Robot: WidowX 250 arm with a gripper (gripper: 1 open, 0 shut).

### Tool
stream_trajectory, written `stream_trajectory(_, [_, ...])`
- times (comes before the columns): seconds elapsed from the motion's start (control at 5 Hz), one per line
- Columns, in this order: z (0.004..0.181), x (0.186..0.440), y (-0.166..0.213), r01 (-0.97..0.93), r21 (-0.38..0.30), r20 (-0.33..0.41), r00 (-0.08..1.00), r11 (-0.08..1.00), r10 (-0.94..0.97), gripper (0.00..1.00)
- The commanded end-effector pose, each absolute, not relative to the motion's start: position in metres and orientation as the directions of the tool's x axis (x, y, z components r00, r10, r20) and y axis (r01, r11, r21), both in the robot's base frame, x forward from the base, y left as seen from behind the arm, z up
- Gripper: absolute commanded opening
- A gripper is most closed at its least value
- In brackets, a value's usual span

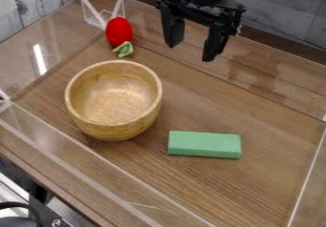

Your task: Put the green stick in the brown bowl

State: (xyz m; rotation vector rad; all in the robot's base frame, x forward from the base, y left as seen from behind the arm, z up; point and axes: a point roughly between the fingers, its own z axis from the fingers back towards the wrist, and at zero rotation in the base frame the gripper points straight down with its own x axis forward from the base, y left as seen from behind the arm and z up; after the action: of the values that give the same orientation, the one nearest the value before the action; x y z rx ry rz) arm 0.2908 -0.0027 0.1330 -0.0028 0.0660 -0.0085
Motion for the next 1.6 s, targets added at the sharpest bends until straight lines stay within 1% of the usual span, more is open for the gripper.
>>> stream_trajectory(0.0, [0.124,0.280,-0.002,0.216,-0.010,-0.090,0.972,0.976,-0.216,1.00])
stream_trajectory(0.2, [0.105,0.264,0.002,0.442,-0.018,-0.093,0.892,0.897,-0.442,1.00])
stream_trajectory(0.4, [0.086,0.252,0.000,0.616,-0.002,-0.055,0.786,0.788,-0.615,1.00])
stream_trajectory(0.6, [0.078,0.240,-0.008,0.770,0.022,-0.020,0.638,0.638,-0.770,1.00])
stream_trajectory(0.8, [0.070,0.236,-0.011,0.843,0.040,0.004,0.537,0.537,-0.843,1.00])
stream_trajectory(1.0, [0.058,0.238,-0.018,0.842,0.060,0.020,0.535,0.535,-0.844,1.00])
stream_trajectory(1.2, [0.045,0.241,-0.021,0.818,0.076,0.026,0.570,0.570,-0.821,1.00])
stream_trajectory(1.4, [0.041,0.242,-0.021,0.791,0.097,0.037,0.603,0.604,-0.797,1.00])
